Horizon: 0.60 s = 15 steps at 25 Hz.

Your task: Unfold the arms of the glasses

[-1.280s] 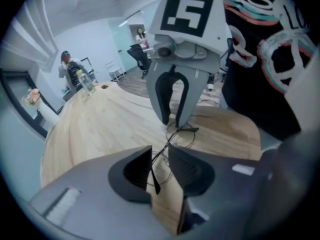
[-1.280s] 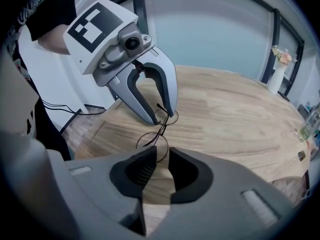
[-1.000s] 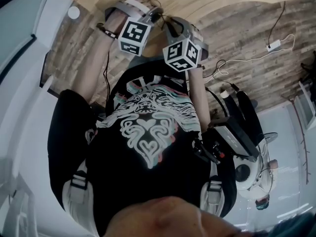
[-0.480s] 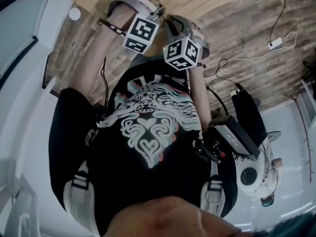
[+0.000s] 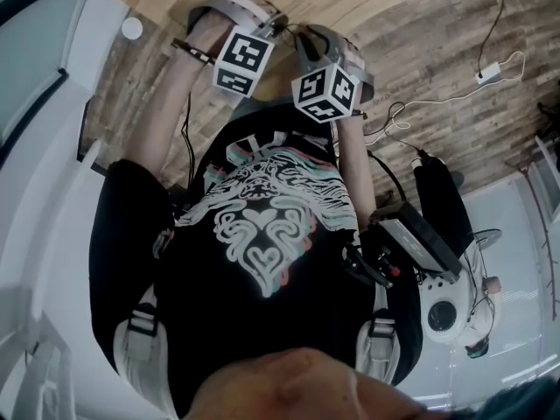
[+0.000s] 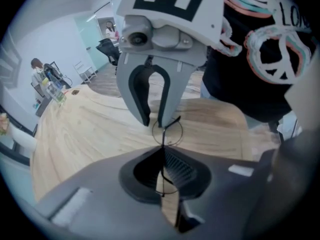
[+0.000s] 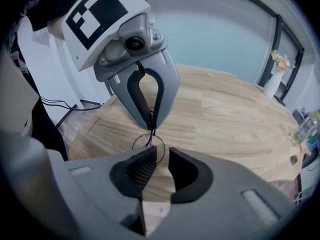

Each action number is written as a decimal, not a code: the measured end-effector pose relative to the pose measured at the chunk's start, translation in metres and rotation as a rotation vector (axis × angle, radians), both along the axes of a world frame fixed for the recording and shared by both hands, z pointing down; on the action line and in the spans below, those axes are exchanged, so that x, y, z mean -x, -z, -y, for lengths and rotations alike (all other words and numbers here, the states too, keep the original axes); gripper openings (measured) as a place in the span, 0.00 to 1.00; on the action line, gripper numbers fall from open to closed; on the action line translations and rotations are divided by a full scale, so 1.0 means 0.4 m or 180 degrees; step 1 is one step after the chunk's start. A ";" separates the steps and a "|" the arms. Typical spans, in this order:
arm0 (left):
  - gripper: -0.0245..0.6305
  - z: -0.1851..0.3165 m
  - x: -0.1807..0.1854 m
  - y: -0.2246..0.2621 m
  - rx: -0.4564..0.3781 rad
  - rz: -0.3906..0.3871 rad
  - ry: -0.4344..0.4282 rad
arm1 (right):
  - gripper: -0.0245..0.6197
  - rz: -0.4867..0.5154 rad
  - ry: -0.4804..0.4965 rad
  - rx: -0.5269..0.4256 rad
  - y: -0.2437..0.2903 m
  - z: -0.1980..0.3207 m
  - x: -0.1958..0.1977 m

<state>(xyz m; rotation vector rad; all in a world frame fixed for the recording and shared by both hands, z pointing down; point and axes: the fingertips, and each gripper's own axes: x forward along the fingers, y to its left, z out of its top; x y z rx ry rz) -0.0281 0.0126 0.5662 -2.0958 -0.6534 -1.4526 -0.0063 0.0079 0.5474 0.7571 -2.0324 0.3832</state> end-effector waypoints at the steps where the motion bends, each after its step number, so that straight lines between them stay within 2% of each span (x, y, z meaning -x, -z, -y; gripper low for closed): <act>1: 0.03 0.000 -0.001 -0.002 0.0016 -0.0004 0.0029 | 0.16 0.0007 0.0005 -0.0006 0.003 0.002 -0.003; 9: 0.03 0.000 0.006 -0.006 0.0103 -0.0013 0.0128 | 0.16 0.0054 0.0037 0.0007 0.001 0.002 -0.001; 12: 0.03 -0.005 0.015 0.002 0.0207 -0.0106 0.0214 | 0.16 0.0103 0.0011 0.0055 0.000 0.003 -0.001; 15: 0.03 -0.008 0.013 0.043 0.0388 -0.0281 0.0430 | 0.16 0.0182 -0.0019 0.0070 0.002 0.004 -0.004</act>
